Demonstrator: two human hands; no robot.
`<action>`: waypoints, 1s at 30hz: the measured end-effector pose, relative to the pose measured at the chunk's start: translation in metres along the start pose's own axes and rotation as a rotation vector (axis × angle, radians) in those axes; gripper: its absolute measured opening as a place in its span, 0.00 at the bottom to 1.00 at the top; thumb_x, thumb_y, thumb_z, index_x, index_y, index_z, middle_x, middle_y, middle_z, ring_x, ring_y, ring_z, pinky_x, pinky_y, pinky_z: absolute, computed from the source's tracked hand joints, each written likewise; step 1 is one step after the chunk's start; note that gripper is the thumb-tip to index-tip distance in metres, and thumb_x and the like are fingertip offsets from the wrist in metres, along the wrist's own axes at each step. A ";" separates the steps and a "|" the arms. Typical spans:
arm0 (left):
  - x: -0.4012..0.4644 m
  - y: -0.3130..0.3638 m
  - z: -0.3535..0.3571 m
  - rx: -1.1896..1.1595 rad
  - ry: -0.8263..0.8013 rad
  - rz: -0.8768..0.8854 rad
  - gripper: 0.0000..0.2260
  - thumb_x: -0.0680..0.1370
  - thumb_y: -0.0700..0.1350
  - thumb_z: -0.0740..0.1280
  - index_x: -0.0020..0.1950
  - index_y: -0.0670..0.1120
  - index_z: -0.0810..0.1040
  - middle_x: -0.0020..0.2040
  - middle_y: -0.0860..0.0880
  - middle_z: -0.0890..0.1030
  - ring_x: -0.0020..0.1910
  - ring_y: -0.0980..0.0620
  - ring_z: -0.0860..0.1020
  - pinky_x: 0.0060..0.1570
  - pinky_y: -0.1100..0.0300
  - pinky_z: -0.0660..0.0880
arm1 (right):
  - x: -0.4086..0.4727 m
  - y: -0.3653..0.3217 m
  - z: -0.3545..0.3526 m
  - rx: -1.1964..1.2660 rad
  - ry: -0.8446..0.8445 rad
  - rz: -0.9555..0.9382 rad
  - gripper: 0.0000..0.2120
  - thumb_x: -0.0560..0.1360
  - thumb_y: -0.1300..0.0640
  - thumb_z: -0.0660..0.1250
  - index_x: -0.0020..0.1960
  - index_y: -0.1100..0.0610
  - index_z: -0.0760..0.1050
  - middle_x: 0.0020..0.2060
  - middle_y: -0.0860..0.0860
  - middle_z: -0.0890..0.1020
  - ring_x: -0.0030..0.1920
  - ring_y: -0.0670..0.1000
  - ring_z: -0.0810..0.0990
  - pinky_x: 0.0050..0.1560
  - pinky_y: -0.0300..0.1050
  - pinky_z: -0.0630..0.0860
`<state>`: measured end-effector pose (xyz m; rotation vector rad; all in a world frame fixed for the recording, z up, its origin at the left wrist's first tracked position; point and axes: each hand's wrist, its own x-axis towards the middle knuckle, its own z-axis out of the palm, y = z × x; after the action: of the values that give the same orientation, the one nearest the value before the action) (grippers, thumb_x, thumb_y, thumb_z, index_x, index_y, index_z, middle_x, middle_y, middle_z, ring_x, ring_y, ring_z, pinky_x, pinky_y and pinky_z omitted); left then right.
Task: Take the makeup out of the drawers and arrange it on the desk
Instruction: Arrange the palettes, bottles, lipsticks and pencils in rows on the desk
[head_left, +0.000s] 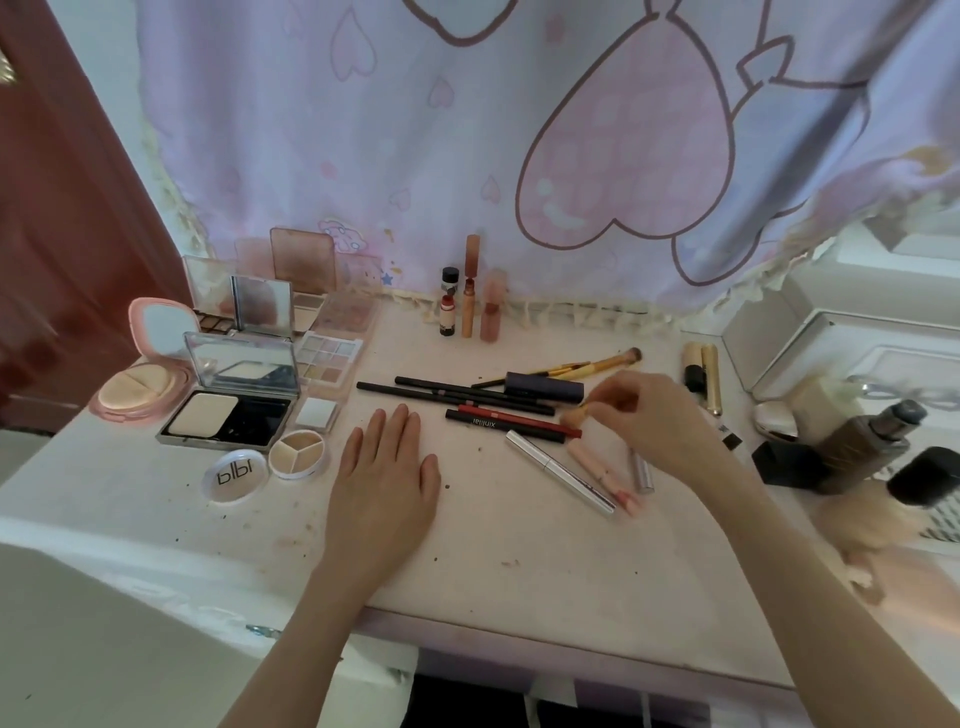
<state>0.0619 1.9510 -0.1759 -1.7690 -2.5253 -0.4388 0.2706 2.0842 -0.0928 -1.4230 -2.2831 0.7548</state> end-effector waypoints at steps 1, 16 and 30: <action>0.000 0.000 0.000 -0.009 0.000 0.000 0.24 0.80 0.51 0.48 0.75 0.45 0.53 0.76 0.48 0.53 0.75 0.50 0.49 0.72 0.55 0.43 | -0.009 0.004 0.002 -0.063 -0.013 0.034 0.01 0.74 0.53 0.67 0.46 0.49 0.76 0.43 0.45 0.79 0.43 0.44 0.76 0.39 0.33 0.67; -0.001 0.000 -0.003 -0.167 0.092 0.037 0.18 0.79 0.44 0.59 0.69 0.42 0.69 0.70 0.44 0.67 0.72 0.45 0.60 0.71 0.53 0.53 | -0.036 0.017 0.023 -0.386 0.028 0.087 0.08 0.76 0.51 0.60 0.49 0.54 0.74 0.37 0.46 0.70 0.37 0.45 0.71 0.37 0.38 0.70; -0.012 0.066 -0.058 -0.734 0.061 0.430 0.12 0.75 0.45 0.65 0.49 0.61 0.66 0.44 0.59 0.73 0.44 0.65 0.72 0.44 0.75 0.67 | -0.057 -0.022 -0.005 0.779 -0.327 0.080 0.07 0.71 0.56 0.70 0.43 0.60 0.78 0.26 0.49 0.76 0.26 0.45 0.70 0.28 0.35 0.68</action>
<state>0.1193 1.9471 -0.1077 -2.3684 -1.9619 -1.4847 0.2826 2.0260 -0.0765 -1.0589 -1.7826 1.7604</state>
